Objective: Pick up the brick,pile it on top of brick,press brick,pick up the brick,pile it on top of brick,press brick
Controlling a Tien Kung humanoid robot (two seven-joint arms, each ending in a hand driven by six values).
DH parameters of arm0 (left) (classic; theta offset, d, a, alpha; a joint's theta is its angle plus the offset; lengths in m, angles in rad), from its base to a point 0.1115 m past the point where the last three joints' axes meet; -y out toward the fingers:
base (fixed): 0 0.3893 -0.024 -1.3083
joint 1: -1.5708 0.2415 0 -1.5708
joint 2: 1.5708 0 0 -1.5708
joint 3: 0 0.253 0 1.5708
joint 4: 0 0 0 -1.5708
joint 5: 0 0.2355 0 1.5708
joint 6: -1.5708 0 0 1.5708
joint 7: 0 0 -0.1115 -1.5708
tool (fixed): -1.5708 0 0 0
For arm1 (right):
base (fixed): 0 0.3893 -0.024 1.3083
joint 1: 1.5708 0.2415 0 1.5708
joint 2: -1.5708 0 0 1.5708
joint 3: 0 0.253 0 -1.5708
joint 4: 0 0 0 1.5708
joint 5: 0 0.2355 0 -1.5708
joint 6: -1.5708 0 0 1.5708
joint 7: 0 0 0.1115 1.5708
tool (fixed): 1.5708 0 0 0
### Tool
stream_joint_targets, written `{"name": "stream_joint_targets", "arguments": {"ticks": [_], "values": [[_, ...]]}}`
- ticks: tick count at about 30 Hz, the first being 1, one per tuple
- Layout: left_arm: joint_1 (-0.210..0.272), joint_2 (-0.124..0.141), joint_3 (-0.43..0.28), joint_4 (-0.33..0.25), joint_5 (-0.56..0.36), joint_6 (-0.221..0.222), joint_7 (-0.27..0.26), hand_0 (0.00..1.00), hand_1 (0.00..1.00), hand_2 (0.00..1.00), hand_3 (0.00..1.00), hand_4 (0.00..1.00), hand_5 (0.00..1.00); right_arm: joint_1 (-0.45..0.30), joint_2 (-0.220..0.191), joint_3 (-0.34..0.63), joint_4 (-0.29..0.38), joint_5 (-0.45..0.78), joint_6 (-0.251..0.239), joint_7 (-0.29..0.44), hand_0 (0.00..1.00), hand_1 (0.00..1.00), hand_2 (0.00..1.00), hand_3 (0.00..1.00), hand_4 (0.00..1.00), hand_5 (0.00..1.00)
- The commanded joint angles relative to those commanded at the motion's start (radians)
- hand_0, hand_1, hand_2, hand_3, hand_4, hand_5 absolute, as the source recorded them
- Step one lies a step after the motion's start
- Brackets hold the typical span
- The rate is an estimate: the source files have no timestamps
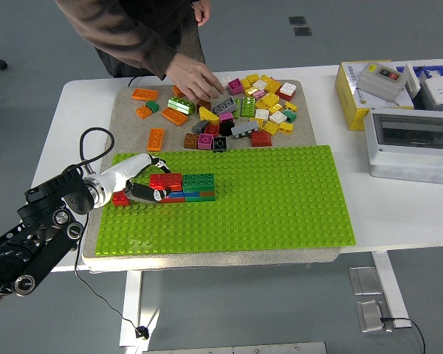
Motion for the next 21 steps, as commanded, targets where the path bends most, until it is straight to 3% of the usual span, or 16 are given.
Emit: {"name": "stream_joint_targets", "arguments": {"ticks": [21], "values": [[-0.001, 0.000, 0.003, 0.008, -0.003, -0.004, -0.001, 0.998, 0.980, 0.955, 0.699, 0.647, 0.223, 0.000, 0.000, -0.002, 0.000, 0.000, 0.000, 0.000, 0.698, 0.642, 0.586, 0.761, 0.599, 0.998]]}}
